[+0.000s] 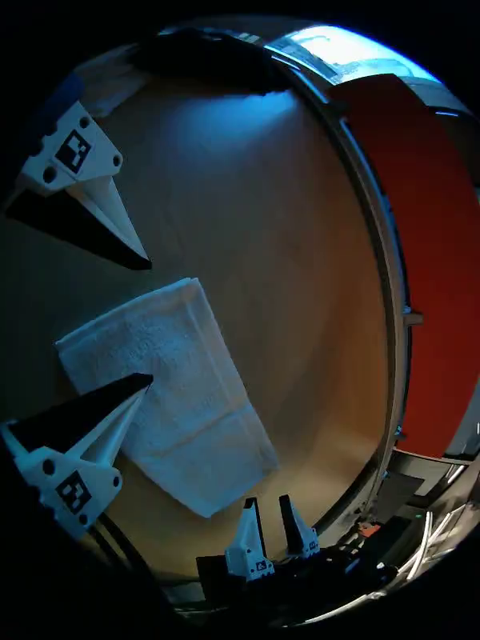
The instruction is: Fold towel
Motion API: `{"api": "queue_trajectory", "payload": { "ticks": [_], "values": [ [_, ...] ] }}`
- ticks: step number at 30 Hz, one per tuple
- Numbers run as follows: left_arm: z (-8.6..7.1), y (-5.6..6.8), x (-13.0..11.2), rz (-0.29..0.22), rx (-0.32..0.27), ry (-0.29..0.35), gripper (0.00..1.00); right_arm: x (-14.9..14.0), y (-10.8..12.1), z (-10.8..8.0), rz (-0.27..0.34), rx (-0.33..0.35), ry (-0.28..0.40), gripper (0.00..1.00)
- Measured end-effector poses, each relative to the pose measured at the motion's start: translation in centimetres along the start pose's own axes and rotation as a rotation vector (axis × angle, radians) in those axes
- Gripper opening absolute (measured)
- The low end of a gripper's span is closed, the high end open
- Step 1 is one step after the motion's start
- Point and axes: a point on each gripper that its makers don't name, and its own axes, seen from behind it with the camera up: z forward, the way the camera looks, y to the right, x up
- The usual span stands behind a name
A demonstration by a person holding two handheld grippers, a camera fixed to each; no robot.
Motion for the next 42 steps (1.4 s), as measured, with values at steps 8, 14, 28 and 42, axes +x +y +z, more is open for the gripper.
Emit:
{"api": "queue_trajectory", "payload": {
  "ticks": [8, 14, 28, 42],
  "values": [
    [-1.1, 0.3, -0.8, 0.001, 0.003, 0.006, 0.95, -0.6, -1.0, -1.2, 0.012, 0.004, 0.009, 0.86],
    [-2.4, 0.6, -2.2, -0.016, 0.004, 0.007, 0.96, -1.6, -1.8, -2.5, 0.026, 0.003, 0.009, 0.86],
    [-5.6, 1.9, -6.1, -0.061, 0.011, 0.008, 0.96, -4.7, -3.7, -5.7, 0.042, 0.001, -0.004, 0.86],
    [-7.3, 2.2, -7.7, -0.089, 0.032, 0.023, 0.96, -5.6, -4.0, -6.0, 0.009, 0.014, -0.014, 0.86]
  ]
}}
